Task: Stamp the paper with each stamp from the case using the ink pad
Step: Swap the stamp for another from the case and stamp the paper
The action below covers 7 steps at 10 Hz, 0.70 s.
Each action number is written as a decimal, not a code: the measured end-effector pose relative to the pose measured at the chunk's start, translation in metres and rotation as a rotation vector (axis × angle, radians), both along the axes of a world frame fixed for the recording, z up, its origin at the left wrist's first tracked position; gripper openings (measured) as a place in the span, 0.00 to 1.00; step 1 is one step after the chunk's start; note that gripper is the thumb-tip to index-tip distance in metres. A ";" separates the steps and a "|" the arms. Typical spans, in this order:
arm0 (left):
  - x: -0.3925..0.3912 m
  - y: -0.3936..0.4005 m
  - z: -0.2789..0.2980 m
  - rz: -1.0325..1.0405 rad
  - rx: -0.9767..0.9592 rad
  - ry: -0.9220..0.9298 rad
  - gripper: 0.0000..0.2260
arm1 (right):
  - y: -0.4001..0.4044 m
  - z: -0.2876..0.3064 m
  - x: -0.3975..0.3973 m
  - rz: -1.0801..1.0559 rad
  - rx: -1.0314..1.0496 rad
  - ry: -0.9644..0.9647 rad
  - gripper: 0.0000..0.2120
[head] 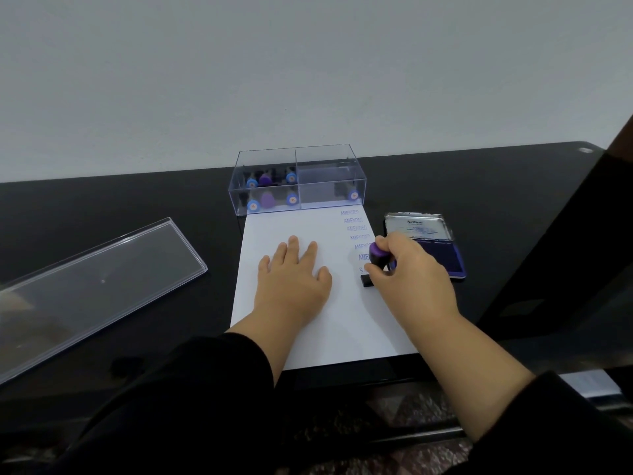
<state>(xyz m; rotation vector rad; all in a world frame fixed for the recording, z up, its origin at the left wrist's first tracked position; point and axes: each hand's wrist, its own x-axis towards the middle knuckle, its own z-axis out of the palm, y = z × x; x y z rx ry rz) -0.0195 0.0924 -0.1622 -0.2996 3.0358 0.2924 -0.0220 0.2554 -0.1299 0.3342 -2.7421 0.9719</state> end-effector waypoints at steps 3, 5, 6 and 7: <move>0.000 0.000 0.000 -0.002 0.005 -0.003 0.25 | -0.002 0.000 0.002 -0.026 -0.004 -0.007 0.05; 0.000 0.001 -0.001 -0.002 0.000 0.006 0.25 | -0.003 -0.002 0.003 -0.029 -0.007 0.011 0.05; 0.001 0.000 -0.001 -0.001 0.008 0.015 0.25 | -0.003 -0.003 0.002 -0.019 -0.003 0.021 0.05; 0.001 0.000 -0.001 -0.002 0.015 0.014 0.25 | 0.000 -0.001 0.001 -0.015 -0.030 0.033 0.05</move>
